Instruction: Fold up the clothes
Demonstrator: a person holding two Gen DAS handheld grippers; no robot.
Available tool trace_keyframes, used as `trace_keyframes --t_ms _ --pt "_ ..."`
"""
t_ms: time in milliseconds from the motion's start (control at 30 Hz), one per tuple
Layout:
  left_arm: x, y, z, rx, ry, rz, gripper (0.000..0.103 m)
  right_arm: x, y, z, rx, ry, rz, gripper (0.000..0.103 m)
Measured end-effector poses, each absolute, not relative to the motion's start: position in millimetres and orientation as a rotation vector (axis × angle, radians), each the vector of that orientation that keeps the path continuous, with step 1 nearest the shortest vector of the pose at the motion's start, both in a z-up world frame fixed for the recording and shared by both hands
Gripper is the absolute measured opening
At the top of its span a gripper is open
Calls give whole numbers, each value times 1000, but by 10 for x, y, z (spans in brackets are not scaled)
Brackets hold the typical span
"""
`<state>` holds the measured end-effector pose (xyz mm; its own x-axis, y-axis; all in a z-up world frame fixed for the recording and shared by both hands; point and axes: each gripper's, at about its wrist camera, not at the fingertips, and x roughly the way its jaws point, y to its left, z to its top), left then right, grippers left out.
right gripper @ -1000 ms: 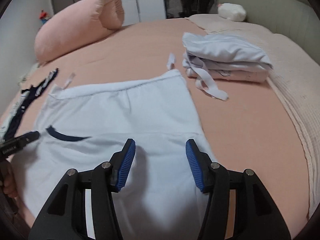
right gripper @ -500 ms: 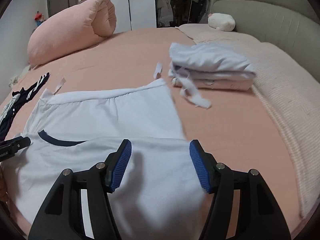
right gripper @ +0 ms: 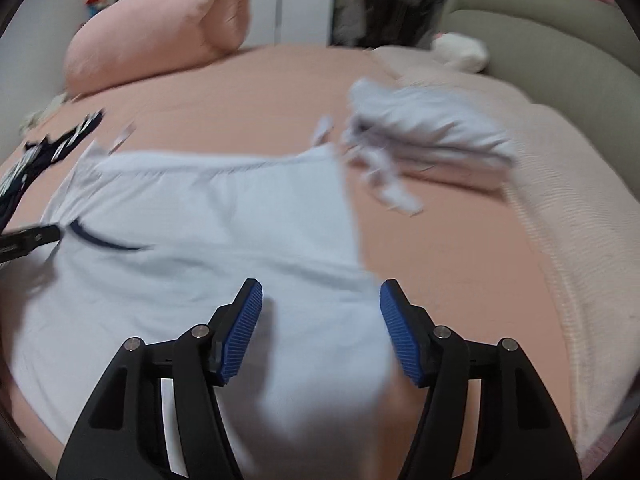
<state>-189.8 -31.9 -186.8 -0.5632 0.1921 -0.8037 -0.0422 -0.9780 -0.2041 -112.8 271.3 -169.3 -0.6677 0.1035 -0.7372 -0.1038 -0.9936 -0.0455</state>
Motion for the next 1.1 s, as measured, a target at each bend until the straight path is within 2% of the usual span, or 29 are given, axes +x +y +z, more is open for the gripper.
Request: trace_keyframes --t_ms 167,267,333,367,400,467,500,533,667,900,1100 --pt "-1774 119 -1803 -1301 -69 2538 55 -1174 2771 -1712 -1346 157 2814 66" --pt "-1710 356 -1862 -1300 79 2504 55 -1148 2610 -1672 -1375 134 2859 66" --pt "-1724 413 -1944 -1345 196 2524 63 -1122 2623 -1715 -1394 65 2816 64" --pt "-1769 303 -1939 -1373 110 2532 71 -1109 2630 -1736 -1403 31 2794 62" --pt "-1827 149 -1919 -1401 -23 2534 69 -1091 2721 -1755 -1403 54 2758 62" --pt "-1867 -129 -1807 -1420 -212 2593 68 -1035 3129 -1731 -1396 303 2691 63" --pt "-1841 -189 -1743 -1407 -220 2622 67 -1002 3278 -1690 -1388 392 2677 63" --pt "-1805 -225 -1678 -1392 -206 2645 66 -957 3315 -1620 -1365 385 2686 63" --pt "-1554 -352 -1503 -1401 -130 2731 66 -702 3114 -1459 -1313 185 2744 64" --pt "-1269 -771 -1832 -1736 -232 2721 70 -605 2808 -1588 -1366 77 2769 64" --pt "-1166 -1019 -1642 -1615 -442 2792 70 -545 3021 -1446 -1241 189 2746 65"
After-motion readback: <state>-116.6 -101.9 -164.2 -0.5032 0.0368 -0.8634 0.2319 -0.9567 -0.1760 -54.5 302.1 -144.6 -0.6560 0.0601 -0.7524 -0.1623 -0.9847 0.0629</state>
